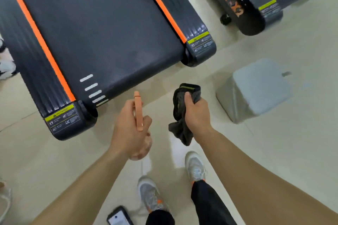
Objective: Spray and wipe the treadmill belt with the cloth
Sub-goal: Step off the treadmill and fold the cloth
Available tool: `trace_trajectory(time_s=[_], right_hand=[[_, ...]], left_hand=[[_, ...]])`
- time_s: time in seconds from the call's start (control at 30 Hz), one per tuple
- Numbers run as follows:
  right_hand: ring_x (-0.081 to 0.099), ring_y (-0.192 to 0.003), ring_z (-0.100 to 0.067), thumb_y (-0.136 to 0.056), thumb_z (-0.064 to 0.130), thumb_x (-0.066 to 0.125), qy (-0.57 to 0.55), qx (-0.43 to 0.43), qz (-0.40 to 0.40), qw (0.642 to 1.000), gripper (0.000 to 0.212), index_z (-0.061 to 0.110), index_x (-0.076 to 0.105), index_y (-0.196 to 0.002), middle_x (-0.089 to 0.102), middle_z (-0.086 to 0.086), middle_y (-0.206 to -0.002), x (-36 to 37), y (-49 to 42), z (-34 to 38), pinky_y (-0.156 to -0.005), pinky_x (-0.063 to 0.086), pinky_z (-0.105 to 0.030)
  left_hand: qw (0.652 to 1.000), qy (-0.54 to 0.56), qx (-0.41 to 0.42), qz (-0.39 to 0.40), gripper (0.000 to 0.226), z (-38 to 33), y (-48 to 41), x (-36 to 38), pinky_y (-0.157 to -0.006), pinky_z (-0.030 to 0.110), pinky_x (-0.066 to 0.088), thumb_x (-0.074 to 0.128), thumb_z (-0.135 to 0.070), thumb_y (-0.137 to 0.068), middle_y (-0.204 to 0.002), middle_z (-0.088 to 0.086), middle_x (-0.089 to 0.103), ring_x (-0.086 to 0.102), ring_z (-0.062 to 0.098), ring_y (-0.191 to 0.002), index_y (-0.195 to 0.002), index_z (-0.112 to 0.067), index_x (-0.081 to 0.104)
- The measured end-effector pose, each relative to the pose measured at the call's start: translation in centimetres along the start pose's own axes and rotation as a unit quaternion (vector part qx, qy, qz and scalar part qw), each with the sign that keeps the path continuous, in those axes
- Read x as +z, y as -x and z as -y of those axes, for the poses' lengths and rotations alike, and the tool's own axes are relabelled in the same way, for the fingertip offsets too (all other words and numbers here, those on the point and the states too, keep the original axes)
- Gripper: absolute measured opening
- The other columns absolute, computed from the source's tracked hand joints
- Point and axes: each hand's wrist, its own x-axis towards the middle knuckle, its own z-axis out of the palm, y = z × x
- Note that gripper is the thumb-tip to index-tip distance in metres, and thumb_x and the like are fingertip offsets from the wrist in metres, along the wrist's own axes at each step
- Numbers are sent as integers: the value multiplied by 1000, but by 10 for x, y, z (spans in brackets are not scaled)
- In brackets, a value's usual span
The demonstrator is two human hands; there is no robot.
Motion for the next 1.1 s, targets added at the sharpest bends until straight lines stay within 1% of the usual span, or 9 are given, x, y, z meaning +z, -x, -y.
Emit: trace_trajectory(time_s=[0.13, 0.27, 0.37, 0.47, 0.57, 0.63, 0.8, 1.0, 1.1], right_hand=[[62, -77, -19, -105, 42, 49, -56, 43, -44, 997, 38, 9, 65, -99, 68, -5, -84, -68, -1, 6, -72, 53, -35], [66, -89, -29, -104, 45, 47, -86, 71, -99, 989, 43, 5, 63, -102, 70, -14, -97, -143, -8, -7, -92, 52, -46], [63, -84, -23, -105, 44, 47, -109, 78, -127, 983, 36, 11, 63, -100, 67, -7, -94, -201, -19, -22, -84, 51, -38], [62, -82, -23, -104, 43, 48, -131, 92, -153, 975, 39, 8, 64, -106, 65, -6, -91, -254, -35, -44, -83, 51, -37], [61, -80, -21, -104, 42, 48, -167, 118, -175, 963, 34, 13, 64, -100, 65, -4, -90, -299, -53, -66, -74, 48, -34], [59, -77, -18, -105, 41, 48, -197, 141, -192, 951, 29, 17, 61, -95, 63, -2, -87, -326, -66, -82, -69, 46, -30], [56, -75, -17, -105, 38, 47, -279, 213, -223, 909, 27, 20, 55, -87, 59, -2, -85, -368, -96, -121, -66, 42, -31], [61, -83, -20, -101, 40, 52, -361, 255, -209, 872, 25, 20, 62, -92, 66, -3, -94, -366, -138, -156, -77, 47, -35], [61, -80, -21, -101, 36, 51, -392, 254, -200, 861, 24, 17, 61, -90, 65, -3, -92, -350, -153, -165, -73, 47, -33]], left_hand=[[995, -52, 46, 70, 33, -43, 14, 42, -73, 25, 45, 63, -16, -96, -104, -18, 59, 62, 10, -93, -119, -37, 50], [988, -55, 78, 121, 28, -85, 22, 89, -70, 23, 49, 62, -18, -98, -109, -8, 64, 66, 15, -94, -110, -41, 50], [975, -89, 143, 142, 33, -112, 20, 128, -63, 45, 61, 60, -20, -97, -93, -2, 66, 71, 28, -76, -128, -28, 52], [977, -120, 112, 139, 22, -141, 9, 176, -68, 29, 49, 58, -33, -98, -87, -12, 70, 66, 17, -80, -100, -53, 53], [961, -197, 160, 108, 34, -170, -5, 227, -72, 33, 35, 56, -39, -100, -86, -8, 68, 57, 21, -81, -134, -38, 49], [956, -221, 176, 78, 47, -192, -18, 266, -77, 32, 33, 55, -44, -101, -94, -1, 67, 55, 26, -87, -144, -28, 45], [953, -195, 216, 85, 55, -227, -61, 362, -89, 34, 42, 55, -52, -102, -108, -3, 73, 67, 31, -114, -146, -21, 46], [969, -138, 191, 75, 68, -234, -109, 444, -93, 27, 41, 58, -55, -100, -102, -26, 52, 64, 26, -120, -153, -16, 38], [967, -145, 190, 86, 70, -227, -131, 466, -96, 33, 48, 58, -59, -98, -94, -25, 56, 64, 19, -107, -152, -19, 38]])
